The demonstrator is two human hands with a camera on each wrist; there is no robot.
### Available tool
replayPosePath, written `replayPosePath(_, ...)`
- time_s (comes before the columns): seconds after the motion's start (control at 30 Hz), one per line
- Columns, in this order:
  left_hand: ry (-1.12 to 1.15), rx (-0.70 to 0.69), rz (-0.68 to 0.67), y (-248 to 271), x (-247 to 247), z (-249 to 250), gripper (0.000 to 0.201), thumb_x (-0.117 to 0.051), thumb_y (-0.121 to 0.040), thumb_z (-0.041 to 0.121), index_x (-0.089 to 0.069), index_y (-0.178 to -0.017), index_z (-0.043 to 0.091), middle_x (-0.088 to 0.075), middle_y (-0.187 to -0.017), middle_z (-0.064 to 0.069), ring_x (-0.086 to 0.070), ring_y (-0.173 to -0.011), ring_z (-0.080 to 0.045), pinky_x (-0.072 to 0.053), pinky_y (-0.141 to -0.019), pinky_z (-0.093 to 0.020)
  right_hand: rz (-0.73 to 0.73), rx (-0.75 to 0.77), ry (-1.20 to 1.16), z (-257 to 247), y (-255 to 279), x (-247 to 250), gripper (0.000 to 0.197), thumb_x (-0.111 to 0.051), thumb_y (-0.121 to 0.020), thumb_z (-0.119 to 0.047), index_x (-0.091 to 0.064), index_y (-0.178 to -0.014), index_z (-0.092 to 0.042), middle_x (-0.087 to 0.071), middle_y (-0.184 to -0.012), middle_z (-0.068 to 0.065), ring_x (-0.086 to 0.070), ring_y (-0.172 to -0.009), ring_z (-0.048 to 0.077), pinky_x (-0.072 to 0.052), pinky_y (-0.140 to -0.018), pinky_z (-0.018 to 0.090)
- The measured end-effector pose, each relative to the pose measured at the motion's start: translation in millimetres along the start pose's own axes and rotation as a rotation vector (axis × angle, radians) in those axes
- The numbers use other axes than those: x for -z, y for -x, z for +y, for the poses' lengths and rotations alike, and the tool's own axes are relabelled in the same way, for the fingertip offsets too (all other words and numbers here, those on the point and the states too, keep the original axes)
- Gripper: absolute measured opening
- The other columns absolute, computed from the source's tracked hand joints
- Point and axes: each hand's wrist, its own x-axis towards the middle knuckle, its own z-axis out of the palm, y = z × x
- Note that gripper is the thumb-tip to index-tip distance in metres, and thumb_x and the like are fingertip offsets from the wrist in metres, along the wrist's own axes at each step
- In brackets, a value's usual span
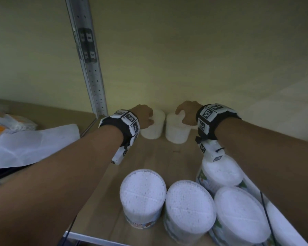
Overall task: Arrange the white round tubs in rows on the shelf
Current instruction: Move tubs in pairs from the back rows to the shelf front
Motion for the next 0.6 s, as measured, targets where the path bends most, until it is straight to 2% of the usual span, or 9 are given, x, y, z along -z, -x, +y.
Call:
replayPosePath(0.1, -0.001, -0.005, 0.003, -1, -1, 0, 0.047, -0.046, -0.099, 0.029, -0.041, -0.141, 0.007, -0.038, -0.147, -0.013, -0.041, -0.133, -0.028, -0.034, -0.106, -0.032, 0.032, -0.077, 0.031, -1, -2, -6, 0.049, -0.052, -0.095, -0.038, -0.056, -0.129, -0.003, -0.054, -0.135, 0.015, -0.054, -0.123, 0.030, -0.044, -0.102, 0.034)
replayPosePath(0.2, -0.007, -0.011, 0.000, -1, 0, 0, 0.048, -0.046, -0.099, 0.029, -0.041, -0.141, 0.007, -0.038, -0.148, -0.013, -0.040, -0.133, -0.028, -0.033, -0.107, -0.033, 0.017, -0.095, 0.002, -3, -5, -12, 0.055, -0.057, -0.091, -0.043, -0.057, -0.128, -0.003, -0.058, -0.133, 0.014, -0.057, -0.121, 0.027, -0.046, -0.099, 0.032)
replayPosePath(0.33, 0.001, -0.011, 0.005, -1, -1, 0, 0.047, -0.047, -0.099, 0.029, -0.042, -0.140, 0.006, -0.040, -0.146, -0.013, -0.042, -0.132, -0.028, -0.035, -0.106, -0.033, -0.013, -0.132, -0.023, -6, -4, -11, 0.057, -0.048, -0.095, -0.045, -0.052, -0.133, -0.002, -0.053, -0.138, 0.012, -0.053, -0.127, 0.024, -0.043, -0.102, 0.028)
replayPosePath(0.4, 0.003, -0.012, 0.009, -2, -1, -1, 0.047, -0.048, -0.099, 0.028, -0.042, -0.139, 0.006, -0.040, -0.146, -0.013, -0.042, -0.131, -0.028, -0.035, -0.105, -0.032, -0.049, -0.095, -0.022, -5, -3, -8, 0.055, -0.053, -0.094, -0.042, -0.053, -0.132, -0.002, -0.053, -0.137, 0.014, -0.053, -0.125, 0.027, -0.043, -0.101, 0.030)
replayPosePath(0.5, 0.002, -0.009, 0.005, -3, -2, -2, 0.047, -0.049, -0.098, 0.028, -0.042, -0.139, 0.006, -0.041, -0.146, -0.013, -0.042, -0.132, -0.028, -0.034, -0.105, -0.032, -0.069, -0.038, -0.024, -3, -1, -2, 0.049, -0.063, -0.090, -0.025, -0.052, -0.134, -0.006, -0.049, -0.140, 0.010, -0.051, -0.125, 0.026, -0.041, -0.100, 0.028)
replayPosePath(0.6, 0.005, -0.009, 0.009, -3, -2, -1, 0.046, -0.049, -0.098, 0.028, -0.043, -0.139, 0.006, -0.041, -0.145, -0.013, -0.042, -0.131, -0.028, -0.034, -0.104, -0.032, -0.121, -0.033, -0.103, -1, -1, 2, 0.047, -0.059, -0.091, -0.005, -0.050, -0.137, -0.008, -0.044, -0.145, 0.010, -0.048, -0.130, 0.026, -0.038, -0.101, 0.026)
